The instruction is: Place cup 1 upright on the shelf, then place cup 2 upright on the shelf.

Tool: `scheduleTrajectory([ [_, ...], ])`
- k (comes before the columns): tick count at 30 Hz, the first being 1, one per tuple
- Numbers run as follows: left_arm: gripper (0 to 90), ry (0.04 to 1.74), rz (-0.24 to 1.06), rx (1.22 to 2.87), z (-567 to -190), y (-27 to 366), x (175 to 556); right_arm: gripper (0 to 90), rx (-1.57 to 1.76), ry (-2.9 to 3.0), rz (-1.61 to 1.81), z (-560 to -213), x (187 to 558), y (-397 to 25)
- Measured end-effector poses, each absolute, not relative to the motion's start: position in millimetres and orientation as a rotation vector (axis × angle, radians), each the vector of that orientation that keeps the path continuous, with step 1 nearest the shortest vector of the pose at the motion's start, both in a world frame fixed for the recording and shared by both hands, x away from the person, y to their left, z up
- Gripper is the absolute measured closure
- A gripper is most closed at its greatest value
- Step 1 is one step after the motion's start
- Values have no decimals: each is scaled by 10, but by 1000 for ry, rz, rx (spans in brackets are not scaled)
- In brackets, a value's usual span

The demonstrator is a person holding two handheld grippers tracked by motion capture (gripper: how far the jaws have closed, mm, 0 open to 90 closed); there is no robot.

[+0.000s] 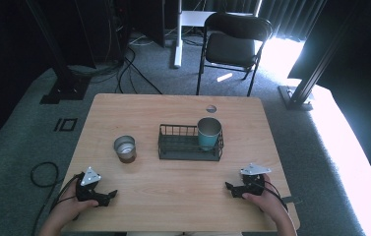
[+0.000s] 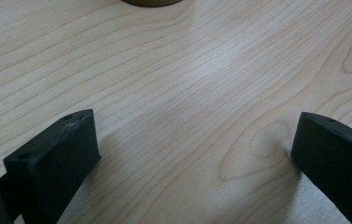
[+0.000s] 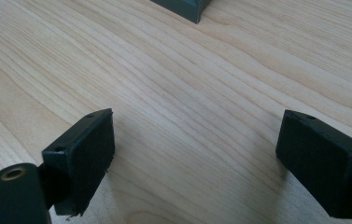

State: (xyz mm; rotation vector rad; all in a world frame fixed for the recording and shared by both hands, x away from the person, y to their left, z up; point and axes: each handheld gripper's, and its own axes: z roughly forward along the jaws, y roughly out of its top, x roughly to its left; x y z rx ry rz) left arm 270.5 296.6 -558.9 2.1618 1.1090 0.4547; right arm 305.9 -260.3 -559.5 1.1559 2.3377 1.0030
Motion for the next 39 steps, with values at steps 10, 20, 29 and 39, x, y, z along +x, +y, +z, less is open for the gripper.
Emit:
scheduleTrajectory([
  [10, 15, 1109, 455, 2162, -5588, 2966, 2705, 113, 1155, 2338, 1003, -5595, 3061, -2606],
  [20, 15, 1076, 443, 2178, -5586, 2960, 2704, 113, 1155, 2338, 1003, -5595, 3061, -2605],
  [29, 49, 1019, 451, 2150, -5567, 2936, 2765, 113, 1156, 2338, 1003, -5594, 3061, -2604],
  [39, 49, 1047, 532, 2122, -5509, 2960, 2929, 113, 1155, 2338, 1004, -5594, 3061, -2605],
])
